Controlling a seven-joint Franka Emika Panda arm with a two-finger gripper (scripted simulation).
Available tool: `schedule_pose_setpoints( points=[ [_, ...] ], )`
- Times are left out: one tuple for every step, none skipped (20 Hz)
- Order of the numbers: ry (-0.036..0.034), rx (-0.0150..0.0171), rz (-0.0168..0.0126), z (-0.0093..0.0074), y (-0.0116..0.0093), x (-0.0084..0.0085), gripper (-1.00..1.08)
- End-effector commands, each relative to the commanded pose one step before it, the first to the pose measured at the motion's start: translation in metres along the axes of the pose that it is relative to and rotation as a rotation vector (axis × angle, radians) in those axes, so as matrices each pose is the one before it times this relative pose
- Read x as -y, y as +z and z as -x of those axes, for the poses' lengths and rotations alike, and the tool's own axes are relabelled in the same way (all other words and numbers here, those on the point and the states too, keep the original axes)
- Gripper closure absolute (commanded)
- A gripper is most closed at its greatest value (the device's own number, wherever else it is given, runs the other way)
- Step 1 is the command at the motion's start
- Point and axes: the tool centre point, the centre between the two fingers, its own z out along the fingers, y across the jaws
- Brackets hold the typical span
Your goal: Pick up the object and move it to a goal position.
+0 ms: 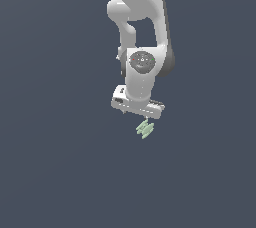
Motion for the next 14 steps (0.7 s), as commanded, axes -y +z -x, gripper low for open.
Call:
schedule_pose_setpoints(
  points=[
    [0.06385,-0.00451,-0.00485,-0.00161,0.00324,0.00669,-0.92],
    [0.0249,-0.00168,-0.00192,-0.00042,0.0013,0.00266,-0.92],
    [0.0249,-0.00164,-0.00194,-0.00034,0.00131,0.00266,-0.92],
    [0.02488,-0.00161,-0.00196,-0.00025,0.00132,0.00267,-0.92],
    [0.02489,-0.00158,-0.00198,-0.00017,0.00133,0.00267,-0.92],
    [0.02488,-0.00155,-0.00199,-0.00009,0.00134,0.00267,-0.92],
    [0.02489,-0.00152,-0.00201,-0.00001,0.00134,0.00266,-0.92],
    [0.02488,-0.00148,-0.00203,0.00007,0.00135,0.00265,-0.92],
    [0.02486,-0.00145,-0.00204,0.00016,0.00136,0.00265,-0.92],
    [0.02487,-0.00142,-0.00206,0.00023,0.00136,0.00263,-0.92],
    [0.0247,-0.00138,-0.00206,0.00031,0.00136,0.0026,-0.92],
    [0.0236,-0.00129,-0.00199,0.00037,0.00131,0.00247,-0.92],
    [0.02232,-0.0012,-0.0019,0.00042,0.00124,0.00232,-0.92],
    [0.02103,-0.00111,-0.0018,0.00046,0.00118,0.00217,-0.92]
  ],
)
